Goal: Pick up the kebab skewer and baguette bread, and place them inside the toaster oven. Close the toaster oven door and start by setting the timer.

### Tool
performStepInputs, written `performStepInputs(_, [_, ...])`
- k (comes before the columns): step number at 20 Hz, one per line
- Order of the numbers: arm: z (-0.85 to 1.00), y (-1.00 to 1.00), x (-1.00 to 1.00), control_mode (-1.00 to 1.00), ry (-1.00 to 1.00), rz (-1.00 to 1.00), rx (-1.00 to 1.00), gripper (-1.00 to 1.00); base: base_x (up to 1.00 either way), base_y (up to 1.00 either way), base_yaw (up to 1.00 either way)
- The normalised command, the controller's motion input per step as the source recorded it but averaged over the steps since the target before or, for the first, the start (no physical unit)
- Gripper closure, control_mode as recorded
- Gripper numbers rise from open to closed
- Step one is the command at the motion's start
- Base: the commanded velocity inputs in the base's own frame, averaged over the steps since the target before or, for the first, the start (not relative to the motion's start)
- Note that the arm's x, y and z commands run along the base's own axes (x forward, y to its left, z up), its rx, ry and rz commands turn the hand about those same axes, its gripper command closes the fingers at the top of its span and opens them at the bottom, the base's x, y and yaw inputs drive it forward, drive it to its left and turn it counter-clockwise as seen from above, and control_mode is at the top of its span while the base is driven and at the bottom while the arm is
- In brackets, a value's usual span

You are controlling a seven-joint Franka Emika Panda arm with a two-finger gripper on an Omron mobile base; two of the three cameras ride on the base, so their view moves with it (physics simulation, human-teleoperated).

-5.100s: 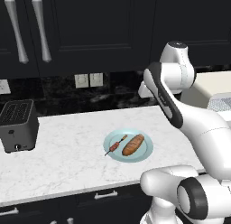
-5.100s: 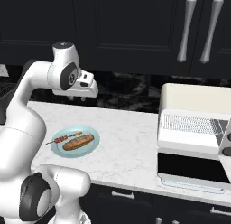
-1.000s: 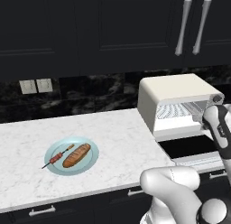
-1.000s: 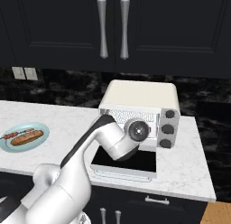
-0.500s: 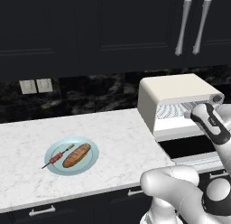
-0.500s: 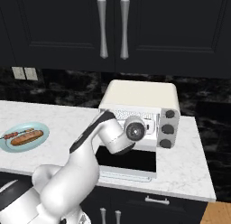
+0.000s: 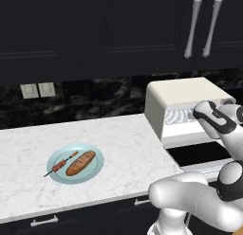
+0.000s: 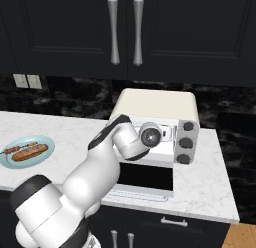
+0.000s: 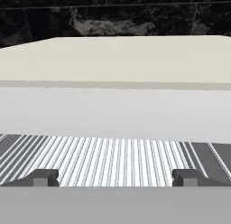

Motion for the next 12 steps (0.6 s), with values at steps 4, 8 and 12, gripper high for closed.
performStepInputs(4, [-0.17,0.0,0.02,-1.0,0.0,0.0,0.0,-1.0,0.0,0.0,0.0])
performStepInputs(8, [-0.37,0.0,0.0,-1.0,0.0,0.0,0.0,-1.0,0.0,0.0,0.0])
performStepInputs(12, [-0.22,0.0,0.04,-1.0,0.0,-0.01,0.0,-1.0,0.0,0.0,0.0])
